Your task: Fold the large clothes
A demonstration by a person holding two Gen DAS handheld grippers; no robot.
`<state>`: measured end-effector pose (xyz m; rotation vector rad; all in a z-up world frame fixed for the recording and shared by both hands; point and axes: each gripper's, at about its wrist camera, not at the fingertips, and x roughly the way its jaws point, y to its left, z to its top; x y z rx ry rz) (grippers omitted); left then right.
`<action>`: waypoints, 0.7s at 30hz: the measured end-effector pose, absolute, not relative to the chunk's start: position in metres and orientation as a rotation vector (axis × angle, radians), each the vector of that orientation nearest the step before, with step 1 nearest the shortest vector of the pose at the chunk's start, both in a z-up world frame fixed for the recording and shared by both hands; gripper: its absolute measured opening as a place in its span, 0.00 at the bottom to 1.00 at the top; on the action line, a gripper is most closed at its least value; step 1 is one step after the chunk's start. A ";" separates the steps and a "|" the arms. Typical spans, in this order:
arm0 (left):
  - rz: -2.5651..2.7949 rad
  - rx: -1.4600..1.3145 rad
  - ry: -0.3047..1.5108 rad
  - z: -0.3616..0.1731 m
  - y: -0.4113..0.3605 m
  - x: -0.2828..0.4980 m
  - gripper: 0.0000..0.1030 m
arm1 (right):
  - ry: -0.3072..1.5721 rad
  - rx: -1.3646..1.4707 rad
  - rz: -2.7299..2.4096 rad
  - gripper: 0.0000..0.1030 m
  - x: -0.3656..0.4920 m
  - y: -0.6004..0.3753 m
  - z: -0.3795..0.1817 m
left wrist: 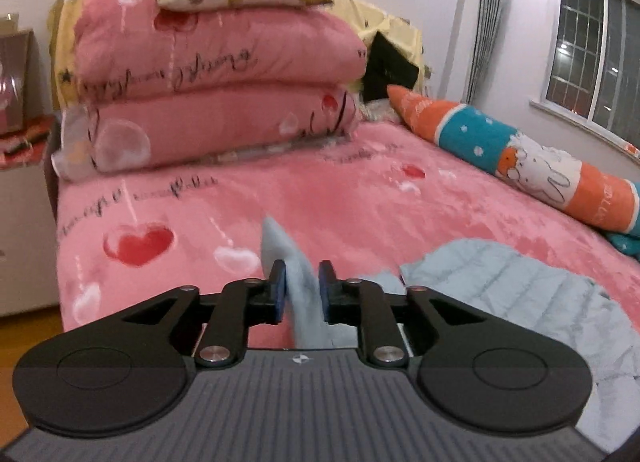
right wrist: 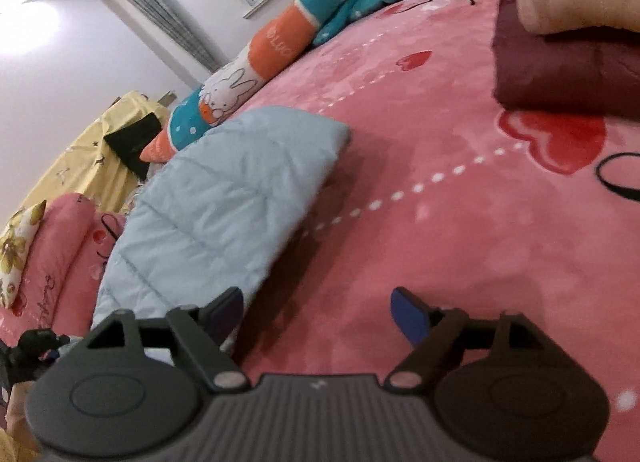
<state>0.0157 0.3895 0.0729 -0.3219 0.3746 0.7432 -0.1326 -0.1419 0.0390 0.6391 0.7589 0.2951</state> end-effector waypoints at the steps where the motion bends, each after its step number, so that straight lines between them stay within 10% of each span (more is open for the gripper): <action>1: 0.756 -0.303 0.352 0.081 0.381 0.017 0.45 | 0.760 0.645 0.298 0.83 -0.132 -0.140 0.039; 18: 0.347 -0.220 0.248 0.097 0.349 0.028 0.75 | 0.708 0.947 0.262 0.90 -0.083 -0.136 0.026; 21: 0.314 -0.193 0.246 0.097 0.347 0.027 0.79 | 0.716 1.008 0.256 0.75 -0.070 -0.135 0.022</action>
